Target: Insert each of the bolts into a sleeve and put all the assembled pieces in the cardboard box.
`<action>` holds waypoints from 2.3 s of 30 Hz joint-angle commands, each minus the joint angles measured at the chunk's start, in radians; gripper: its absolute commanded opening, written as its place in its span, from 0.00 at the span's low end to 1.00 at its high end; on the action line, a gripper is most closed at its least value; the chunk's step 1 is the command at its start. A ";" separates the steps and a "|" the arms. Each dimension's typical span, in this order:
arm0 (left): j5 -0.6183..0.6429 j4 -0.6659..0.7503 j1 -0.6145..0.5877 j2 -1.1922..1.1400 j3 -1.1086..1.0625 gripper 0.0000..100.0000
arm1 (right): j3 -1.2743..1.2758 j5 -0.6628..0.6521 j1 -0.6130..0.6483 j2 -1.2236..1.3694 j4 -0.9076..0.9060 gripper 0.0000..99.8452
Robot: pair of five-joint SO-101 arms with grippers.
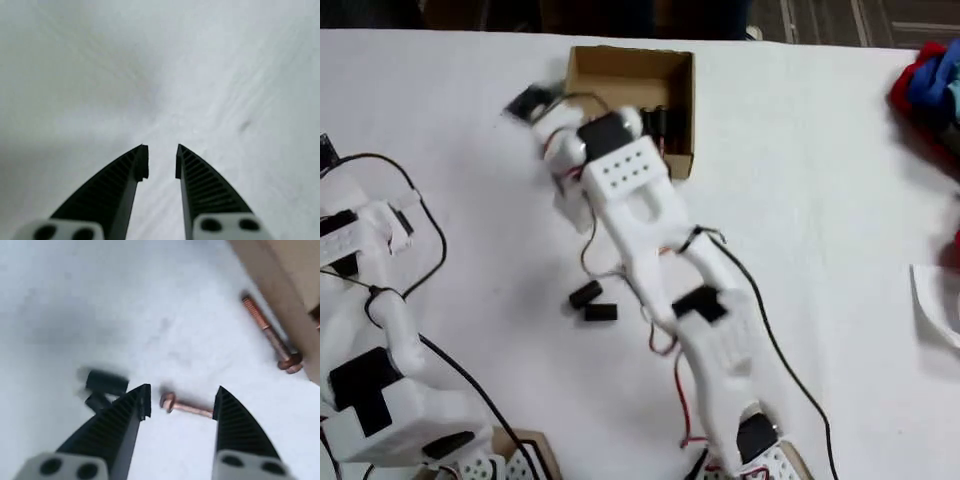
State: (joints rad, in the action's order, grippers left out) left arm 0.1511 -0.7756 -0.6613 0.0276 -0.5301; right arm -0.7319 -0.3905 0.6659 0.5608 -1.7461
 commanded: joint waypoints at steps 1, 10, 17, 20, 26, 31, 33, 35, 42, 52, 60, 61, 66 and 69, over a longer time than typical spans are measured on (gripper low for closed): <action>0.009 0.018 0.008 0.005 0.012 0.11 | 0.318 -0.272 0.068 -0.246 -0.018 0.20; 0.009 0.018 0.008 0.006 0.012 0.11 | 0.502 -0.552 0.073 -0.239 0.036 0.20; 0.009 0.018 -0.008 0.012 0.013 0.11 | 0.502 -0.555 0.085 -0.134 0.236 0.20; 0.011 0.015 -0.044 0.009 0.033 0.11 | 0.502 -0.557 0.107 -0.105 0.266 0.20; 0.086 0.015 -0.121 0.009 0.050 0.11 | 0.502 -0.559 0.177 -0.064 0.262 0.20; 0.155 0.015 -0.170 0.009 0.048 0.11 | 0.502 -0.559 0.182 -0.016 0.265 0.20; 0.176 0.015 -0.183 0.009 0.048 0.11 | 0.502 -0.559 0.180 0.004 0.266 0.20; 0.180 0.015 -0.184 0.011 0.048 0.11 | 0.491 -0.559 0.180 0.024 0.268 0.20; 0.180 0.015 -0.183 0.011 0.048 0.11 | 0.285 -0.559 0.162 0.160 0.249 0.20; 0.180 0.012 -0.184 0.012 0.050 0.11 | -0.069 -0.559 0.162 0.420 0.031 0.19; 0.180 0.014 -0.184 0.012 0.050 0.11 | -0.144 -0.554 0.090 0.458 -0.018 0.22; 0.180 0.014 -0.184 0.012 0.050 0.11 | -0.144 -0.554 0.081 0.458 -0.019 0.24; 0.180 0.014 -0.184 0.012 0.050 0.11 | -0.143 -0.555 0.047 0.460 -0.019 0.24; 0.180 0.014 -0.183 0.012 0.050 0.11 | -0.143 -0.555 0.022 0.460 -0.019 0.24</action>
State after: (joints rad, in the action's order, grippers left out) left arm 0.3214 -0.7725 -0.8378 0.0276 -0.5286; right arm -0.8577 -0.9429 0.7764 1.0088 -1.7584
